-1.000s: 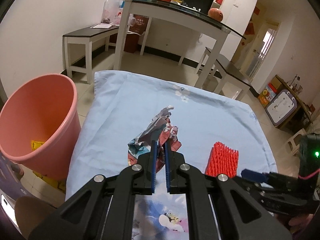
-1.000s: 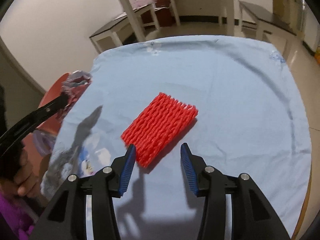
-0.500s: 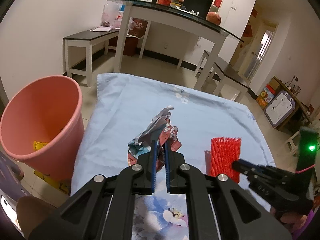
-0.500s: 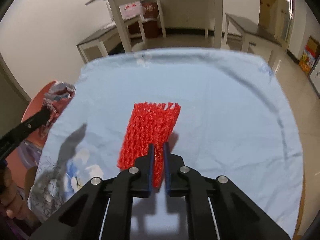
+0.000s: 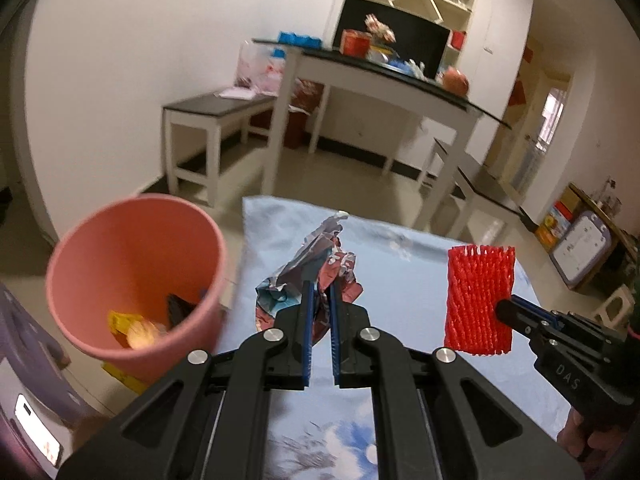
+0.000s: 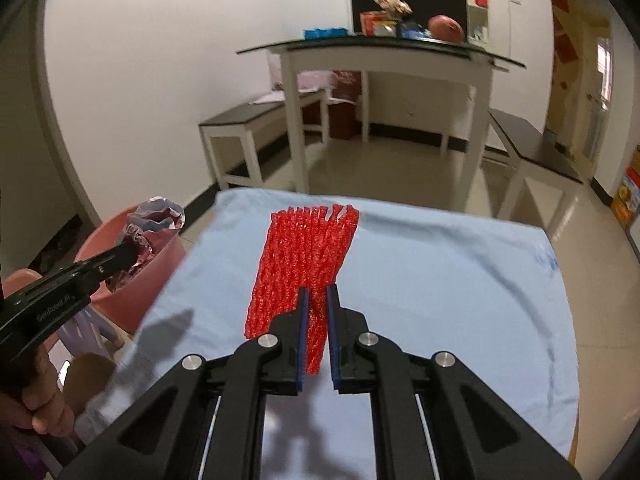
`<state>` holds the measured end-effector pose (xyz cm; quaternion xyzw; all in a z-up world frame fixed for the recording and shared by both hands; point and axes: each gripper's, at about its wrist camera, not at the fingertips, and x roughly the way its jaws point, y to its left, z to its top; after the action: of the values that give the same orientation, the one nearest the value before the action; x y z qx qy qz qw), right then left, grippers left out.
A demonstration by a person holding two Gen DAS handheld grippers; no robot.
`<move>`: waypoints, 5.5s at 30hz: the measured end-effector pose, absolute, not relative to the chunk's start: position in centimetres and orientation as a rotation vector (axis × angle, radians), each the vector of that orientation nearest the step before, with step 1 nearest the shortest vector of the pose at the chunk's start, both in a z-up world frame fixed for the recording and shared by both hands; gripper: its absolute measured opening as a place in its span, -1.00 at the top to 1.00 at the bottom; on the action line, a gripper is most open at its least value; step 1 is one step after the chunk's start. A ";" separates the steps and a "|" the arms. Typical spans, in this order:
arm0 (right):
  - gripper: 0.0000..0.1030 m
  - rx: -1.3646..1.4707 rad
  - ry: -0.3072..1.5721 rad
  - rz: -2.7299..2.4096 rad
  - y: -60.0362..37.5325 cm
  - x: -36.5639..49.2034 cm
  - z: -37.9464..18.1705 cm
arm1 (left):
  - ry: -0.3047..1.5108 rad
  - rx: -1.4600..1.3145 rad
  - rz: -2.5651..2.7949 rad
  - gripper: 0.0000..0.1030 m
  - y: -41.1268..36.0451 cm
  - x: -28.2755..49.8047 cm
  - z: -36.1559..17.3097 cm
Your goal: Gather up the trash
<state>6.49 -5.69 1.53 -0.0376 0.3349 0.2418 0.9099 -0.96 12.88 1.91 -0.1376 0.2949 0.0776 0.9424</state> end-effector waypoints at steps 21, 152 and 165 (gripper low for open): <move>0.84 -0.217 0.586 0.737 8.7 6.1 5.3 | 0.514 -0.350 0.387 0.87 22.1 -3.4 3.4; -0.25 -0.116 0.609 0.743 2.4 0.4 2.4 | 0.577 -0.279 0.469 0.33 16.4 -6.7 1.9; -0.25 -0.105 0.587 0.739 2.3 0.0 2.7 | 0.569 -0.268 0.486 0.33 16.4 -7.2 2.2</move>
<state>0.00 2.30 2.70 -0.0505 0.2826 0.3556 0.8895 -7.16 16.44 2.18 -0.1304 0.2772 0.2369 0.9220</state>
